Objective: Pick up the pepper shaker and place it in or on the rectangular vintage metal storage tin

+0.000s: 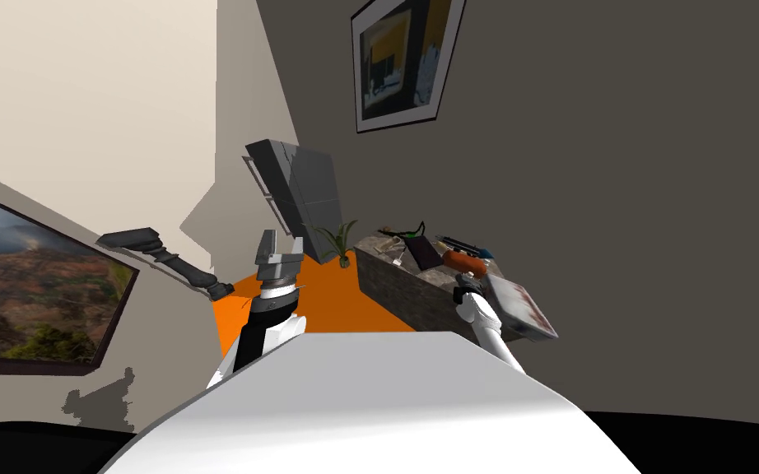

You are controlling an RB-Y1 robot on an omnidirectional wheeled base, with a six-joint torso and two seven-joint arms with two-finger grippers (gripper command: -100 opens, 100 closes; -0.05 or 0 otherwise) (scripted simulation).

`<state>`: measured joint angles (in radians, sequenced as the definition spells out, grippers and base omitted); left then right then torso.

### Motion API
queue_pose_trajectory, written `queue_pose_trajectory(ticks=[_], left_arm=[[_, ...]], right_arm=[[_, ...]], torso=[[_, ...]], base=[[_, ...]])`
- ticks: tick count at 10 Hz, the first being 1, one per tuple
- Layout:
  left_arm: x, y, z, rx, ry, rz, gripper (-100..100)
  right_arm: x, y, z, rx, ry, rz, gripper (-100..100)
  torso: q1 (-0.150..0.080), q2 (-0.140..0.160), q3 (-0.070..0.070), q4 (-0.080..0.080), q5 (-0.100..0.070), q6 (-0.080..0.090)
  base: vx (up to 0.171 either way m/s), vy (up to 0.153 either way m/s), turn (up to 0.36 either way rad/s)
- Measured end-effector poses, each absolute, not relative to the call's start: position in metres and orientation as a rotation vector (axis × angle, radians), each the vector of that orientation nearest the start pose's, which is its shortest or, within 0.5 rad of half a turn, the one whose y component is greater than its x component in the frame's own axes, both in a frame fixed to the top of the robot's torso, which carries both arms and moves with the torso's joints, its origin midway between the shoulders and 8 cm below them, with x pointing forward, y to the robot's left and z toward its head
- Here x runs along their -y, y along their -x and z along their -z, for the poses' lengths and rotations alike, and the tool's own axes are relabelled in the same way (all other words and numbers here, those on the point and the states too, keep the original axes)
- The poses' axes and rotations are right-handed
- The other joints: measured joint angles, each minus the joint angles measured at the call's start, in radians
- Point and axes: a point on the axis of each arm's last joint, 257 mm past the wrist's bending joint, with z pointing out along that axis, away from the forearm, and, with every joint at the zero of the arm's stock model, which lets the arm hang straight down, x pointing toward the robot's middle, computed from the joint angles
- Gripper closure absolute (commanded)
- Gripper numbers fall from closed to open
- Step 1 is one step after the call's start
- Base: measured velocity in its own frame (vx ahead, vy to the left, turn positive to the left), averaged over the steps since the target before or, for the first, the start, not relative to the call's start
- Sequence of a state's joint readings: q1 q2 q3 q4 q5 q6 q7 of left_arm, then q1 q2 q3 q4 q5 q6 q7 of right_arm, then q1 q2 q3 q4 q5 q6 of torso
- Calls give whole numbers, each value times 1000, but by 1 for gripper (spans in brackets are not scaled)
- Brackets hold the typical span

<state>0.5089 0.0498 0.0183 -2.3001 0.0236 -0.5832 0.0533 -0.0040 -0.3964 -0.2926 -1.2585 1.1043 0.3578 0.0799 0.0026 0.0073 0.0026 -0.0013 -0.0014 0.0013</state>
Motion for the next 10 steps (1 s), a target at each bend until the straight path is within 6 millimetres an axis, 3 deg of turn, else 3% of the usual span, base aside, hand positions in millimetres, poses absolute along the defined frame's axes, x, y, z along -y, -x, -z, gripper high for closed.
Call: queue_pose_trajectory(ticks=[1,5,8,10], left_arm=[[-279,-324,-46,-560,575,1371,0],[-279,-324,-46,-560,575,1371,0],[-279,-324,-46,-560,575,1371,0],[-279,-324,-46,-560,575,1371,0]], right_arm=[[615,-443,286,-1687,-595,584,100],[637,-469,225,-1609,-519,564,100],[649,-479,196,-1569,-479,560,100],[656,-487,165,-1530,-448,549,100]], torso=[[1,2,2,1,1,0],[0,5,4,2,2,-1],[-2,-2,0,0,1,-1],[0,1,1,1,1,-2]], base=[[-182,100,74],[-180,62,47],[-95,39,33],[-146,50,43]])
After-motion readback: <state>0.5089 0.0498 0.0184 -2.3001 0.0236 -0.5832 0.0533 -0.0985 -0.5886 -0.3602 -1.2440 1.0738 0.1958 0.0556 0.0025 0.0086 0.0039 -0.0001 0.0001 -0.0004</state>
